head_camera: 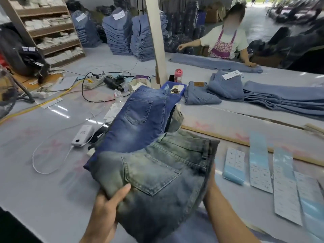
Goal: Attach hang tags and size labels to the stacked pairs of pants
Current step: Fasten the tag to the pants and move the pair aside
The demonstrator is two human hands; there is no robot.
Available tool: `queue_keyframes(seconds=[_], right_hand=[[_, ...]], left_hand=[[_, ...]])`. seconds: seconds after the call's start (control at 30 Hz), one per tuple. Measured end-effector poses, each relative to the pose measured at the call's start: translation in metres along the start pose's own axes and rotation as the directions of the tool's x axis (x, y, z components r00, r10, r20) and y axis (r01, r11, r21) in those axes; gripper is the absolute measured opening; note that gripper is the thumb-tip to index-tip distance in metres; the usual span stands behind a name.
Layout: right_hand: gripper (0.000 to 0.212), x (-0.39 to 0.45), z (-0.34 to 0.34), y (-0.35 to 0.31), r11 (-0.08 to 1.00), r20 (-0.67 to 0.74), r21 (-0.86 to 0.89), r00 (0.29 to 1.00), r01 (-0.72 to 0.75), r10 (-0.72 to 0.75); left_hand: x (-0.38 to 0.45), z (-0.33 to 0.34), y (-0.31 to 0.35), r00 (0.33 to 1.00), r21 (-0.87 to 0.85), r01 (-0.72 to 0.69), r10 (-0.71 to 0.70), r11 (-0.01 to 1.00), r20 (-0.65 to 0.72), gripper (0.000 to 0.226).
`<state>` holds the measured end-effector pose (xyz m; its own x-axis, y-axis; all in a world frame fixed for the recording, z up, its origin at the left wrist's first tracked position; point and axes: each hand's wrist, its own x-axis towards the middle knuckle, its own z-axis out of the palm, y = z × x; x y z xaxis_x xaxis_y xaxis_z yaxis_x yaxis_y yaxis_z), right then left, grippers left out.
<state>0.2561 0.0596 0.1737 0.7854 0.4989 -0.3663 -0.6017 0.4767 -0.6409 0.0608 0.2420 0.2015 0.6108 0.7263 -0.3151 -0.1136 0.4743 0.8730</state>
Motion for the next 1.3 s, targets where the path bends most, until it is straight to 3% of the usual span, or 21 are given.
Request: queue_keyframes(seconds=[0.03,0.1,0.17,0.23,0.27,0.33,0.4,0.47,0.53,0.6,0.67,0.7,0.77,0.8,0.87,0.9,0.97,1.03,1.13,1.23,1.3], right_hand=[[0.065,-0.011,-0.001,-0.022,0.999,0.025,0.002,0.998,0.055,-0.055],[0.079,-0.047,-0.01,-0.062,0.918,-0.069,-0.235,0.937,0.319,-0.344],[0.086,-0.098,-0.054,-0.095,0.926,-0.02,-0.223,0.948,0.304,-0.316],[0.082,-0.154,-0.092,-0.114,0.809,0.088,-0.464,0.928,0.36,-0.362],[0.085,-0.18,-0.109,-0.131,0.738,0.074,-0.607,0.945,0.296,-0.319],[0.091,-0.227,-0.146,-0.137,0.701,0.008,-0.675,0.952,0.232,-0.307],[0.081,-0.274,-0.188,-0.112,0.648,-0.151,-0.751,0.923,0.126,-0.355],[0.057,-0.303,-0.222,-0.073,0.489,-0.373,-0.858,0.849,-0.16,-0.375],[0.045,-0.313,-0.235,-0.043,0.282,-0.508,-0.859,0.782,-0.428,-0.361],[0.04,-0.316,-0.235,-0.029,0.169,-0.492,-0.864,0.727,-0.474,-0.479],[0.035,-0.317,-0.227,-0.033,0.077,-0.378,-0.883,0.604,-0.464,-0.702],[0.034,-0.315,-0.219,-0.036,0.018,-0.271,-0.895,0.513,-0.445,-0.814],[0.04,-0.306,-0.204,-0.037,-0.106,-0.07,-0.917,0.416,-0.385,-0.907],[0.049,-0.299,-0.2,-0.033,-0.141,-0.053,-0.915,0.458,-0.379,-0.888],[0.066,-0.287,-0.202,-0.017,-0.201,-0.163,-0.883,0.681,-0.423,-0.714],[0.072,-0.284,-0.208,-0.006,-0.227,-0.251,-0.858,0.761,-0.461,-0.598],[0.074,-0.288,-0.219,0.016,-0.204,-0.361,-0.843,0.804,-0.498,-0.473],[0.074,-0.292,-0.22,0.023,-0.083,-0.386,-0.863,0.756,-0.499,-0.528],[0.068,-0.303,-0.214,0.017,0.167,-0.511,-0.808,0.532,-0.565,-0.675],[0.071,-0.313,-0.203,0.013,0.254,-0.538,-0.827,0.577,-0.502,-0.615],[0.07,-0.317,-0.191,0.014,0.201,-0.417,-0.897,0.603,-0.393,-0.68]], left_hand=[[-0.003,-0.003,-0.01,1.0,0.002,0.022,-0.022,1.0,0.004,0.036],[-0.008,-0.004,-0.026,0.997,0.004,0.06,-0.06,0.998,0.057,0.037],[-0.011,0.003,-0.038,0.981,0.032,0.087,-0.091,0.996,0.169,0.049],[-0.015,0.016,-0.053,0.939,0.091,0.112,-0.135,0.99,0.315,0.058],[-0.016,0.022,-0.065,0.912,0.14,0.133,-0.177,0.981,0.371,0.062],[-0.019,0.039,-0.093,0.848,0.292,0.186,-0.303,0.938,0.434,0.066],[-0.026,0.056,-0.13,0.765,0.499,0.189,-0.445,0.846,0.466,0.05],[-0.037,0.063,-0.173,0.731,0.719,0.057,-0.519,0.693,0.443,0.033],[-0.044,0.061,-0.2,0.757,0.847,-0.109,-0.509,0.521,0.41,0.034],[-0.048,0.061,-0.204,0.79,0.899,-0.328,-0.438,0.289,0.429,0.041],[-0.049,0.066,-0.203,0.807,0.824,-0.558,-0.166,0.1,0.567,0.047],[-0.053,0.072,-0.202,0.733,0.731,-0.68,0.038,0.062,0.679,0.048],[-0.073,0.096,-0.204,0.505,0.504,-0.86,0.28,0.08,0.817,0.05],[-0.086,0.108,-0.208,0.427,0.405,-0.904,0.263,0.133,0.865,0.053],[-0.111,0.118,-0.228,0.29,0.267,-0.943,0.099,0.2,0.952,0.057],[-0.123,0.116,-0.242,0.213,0.211,-0.964,-0.006,0.163,0.977,0.057],[-0.133,0.104,-0.268,0.111,0.116,-0.993,-0.202,0.014,0.973,0.056],[-0.129,0.099,-0.279,0.119,0.122,-0.992,-0.264,-0.006,0.957,0.057],[-0.125,0.109,-0.273,0.182,0.217,-0.968,-0.245,0.124,0.952,0.054],[-0.128,0.143,-0.261,0.312,0.349,-0.878,-0.163,0.327,0.936,0.043],[-0.135,0.178,-0.249,0.336,0.362,-0.818,-0.139,0.446,0.931,0.042]])
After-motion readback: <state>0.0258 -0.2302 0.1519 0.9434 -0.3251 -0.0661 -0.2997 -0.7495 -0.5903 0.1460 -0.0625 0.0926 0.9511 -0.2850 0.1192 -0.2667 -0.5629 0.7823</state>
